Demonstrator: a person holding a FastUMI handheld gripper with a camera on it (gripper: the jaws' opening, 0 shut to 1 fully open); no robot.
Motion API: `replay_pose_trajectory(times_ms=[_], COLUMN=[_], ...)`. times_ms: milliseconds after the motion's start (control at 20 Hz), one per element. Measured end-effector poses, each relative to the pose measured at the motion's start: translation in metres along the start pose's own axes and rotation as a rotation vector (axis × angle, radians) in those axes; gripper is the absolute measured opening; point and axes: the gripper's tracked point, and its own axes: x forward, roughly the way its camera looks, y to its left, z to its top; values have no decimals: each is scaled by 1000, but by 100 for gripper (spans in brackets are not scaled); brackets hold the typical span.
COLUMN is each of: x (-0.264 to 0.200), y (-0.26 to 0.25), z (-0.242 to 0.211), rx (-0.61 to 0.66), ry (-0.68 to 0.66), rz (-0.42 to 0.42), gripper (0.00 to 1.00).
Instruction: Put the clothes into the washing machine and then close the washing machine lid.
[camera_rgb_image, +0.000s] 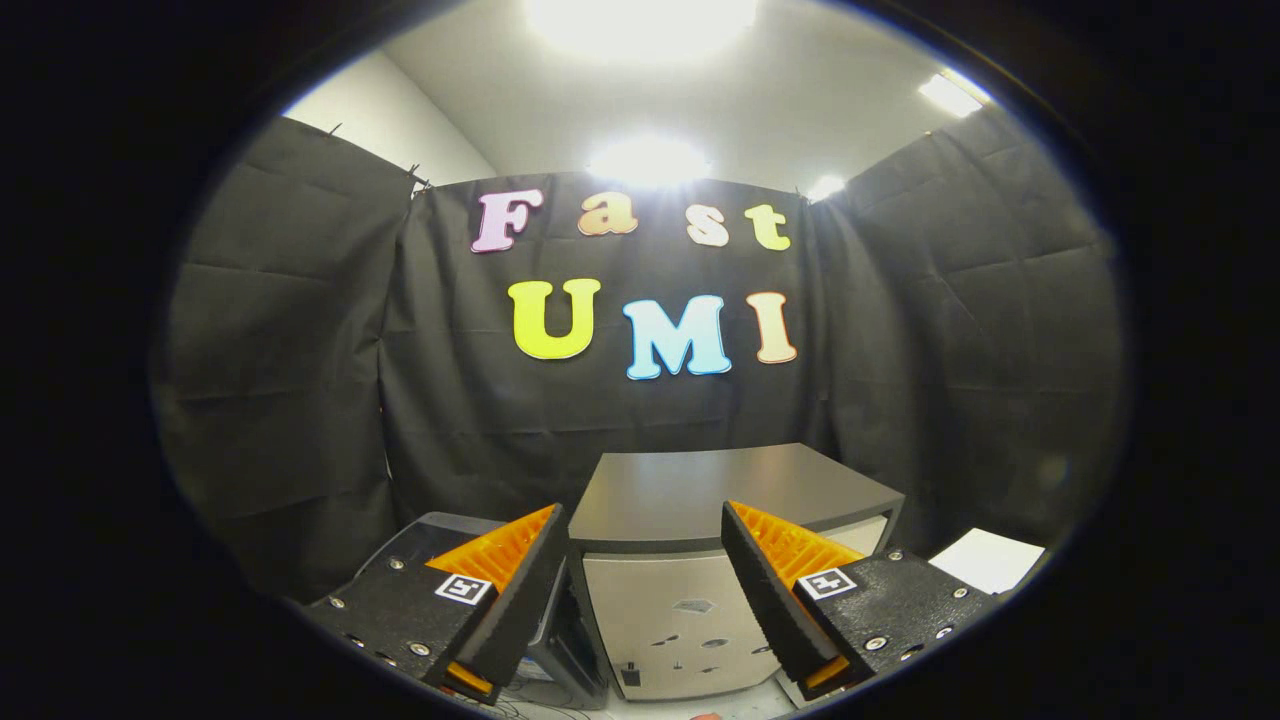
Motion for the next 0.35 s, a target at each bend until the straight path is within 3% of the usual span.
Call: replay_pose_trajectory(times_ms=[350], x=[-26], y=[-13], z=[0], rx=[8], ry=[-10], rz=[-8], gripper=[96])
